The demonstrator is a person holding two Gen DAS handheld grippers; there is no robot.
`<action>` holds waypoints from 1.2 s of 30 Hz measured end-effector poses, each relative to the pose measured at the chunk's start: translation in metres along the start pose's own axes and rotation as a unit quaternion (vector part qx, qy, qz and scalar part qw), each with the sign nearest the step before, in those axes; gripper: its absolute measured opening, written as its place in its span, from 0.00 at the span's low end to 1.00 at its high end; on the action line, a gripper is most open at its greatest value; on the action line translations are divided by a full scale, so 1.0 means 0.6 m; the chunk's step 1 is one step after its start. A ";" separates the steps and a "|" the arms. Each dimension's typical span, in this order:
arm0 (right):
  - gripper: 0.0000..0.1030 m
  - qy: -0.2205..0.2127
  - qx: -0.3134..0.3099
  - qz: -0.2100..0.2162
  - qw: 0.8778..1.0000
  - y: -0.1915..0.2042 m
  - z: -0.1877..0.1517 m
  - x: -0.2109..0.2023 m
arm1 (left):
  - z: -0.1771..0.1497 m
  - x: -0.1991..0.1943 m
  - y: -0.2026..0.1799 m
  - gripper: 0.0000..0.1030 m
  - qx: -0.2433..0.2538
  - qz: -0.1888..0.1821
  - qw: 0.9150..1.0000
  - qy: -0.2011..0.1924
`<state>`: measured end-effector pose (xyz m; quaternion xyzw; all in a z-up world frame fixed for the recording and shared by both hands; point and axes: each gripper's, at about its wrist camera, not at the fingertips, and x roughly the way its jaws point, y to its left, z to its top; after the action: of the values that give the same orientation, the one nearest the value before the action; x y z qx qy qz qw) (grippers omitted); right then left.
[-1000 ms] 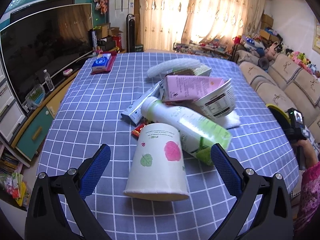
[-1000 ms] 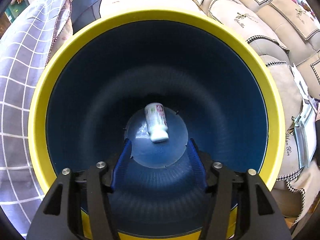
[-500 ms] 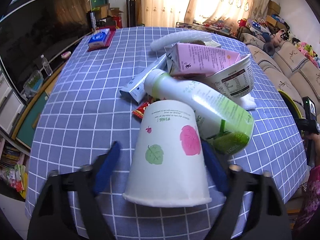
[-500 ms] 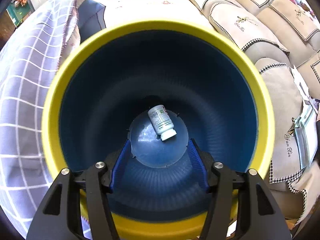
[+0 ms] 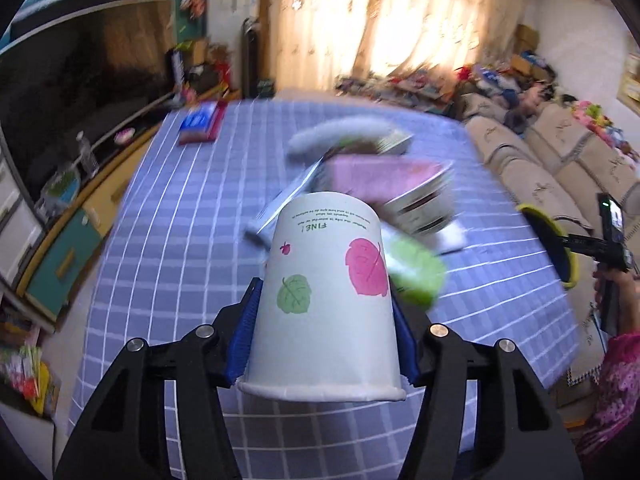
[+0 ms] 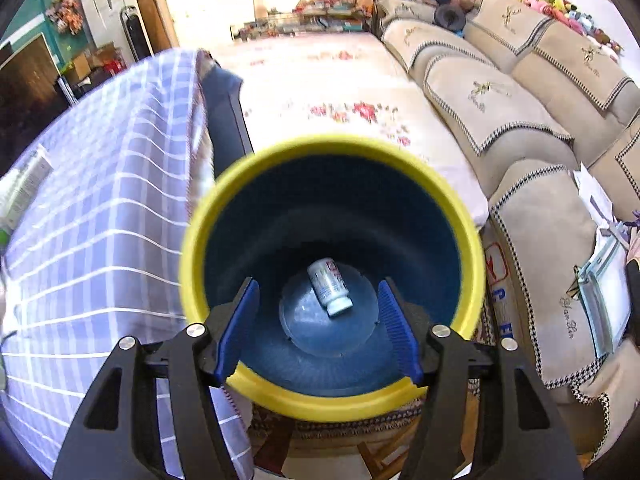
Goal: Collect trash
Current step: 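Carry the paper cup over the bin and open the left gripper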
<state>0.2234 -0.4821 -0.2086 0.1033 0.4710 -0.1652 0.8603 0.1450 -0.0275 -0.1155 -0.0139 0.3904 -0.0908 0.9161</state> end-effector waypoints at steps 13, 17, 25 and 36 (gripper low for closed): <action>0.63 -0.085 0.056 -0.010 0.995 -0.112 -0.089 -0.157 | 0.106 0.044 -0.327 0.56 0.160 -0.214 0.964 0.010; 0.63 -0.087 0.083 -0.022 0.992 -0.164 -0.132 -0.177 | 0.128 0.106 -0.455 0.57 0.195 -0.260 0.945 0.042; 0.65 -0.085 0.130 -0.034 0.987 -0.242 -0.180 -0.186 | 0.141 0.282 -0.662 0.57 0.245 -0.260 0.927 0.117; 0.67 -0.063 0.138 -0.024 0.988 -0.262 -0.185 -0.150 | 0.117 0.439 -0.790 0.63 0.262 -0.235 0.923 0.155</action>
<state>0.0323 -0.5735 -0.1952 0.1992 0.3906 -0.2559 0.8615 0.3007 -0.5435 -0.2086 0.1499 0.4754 -0.4032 0.7674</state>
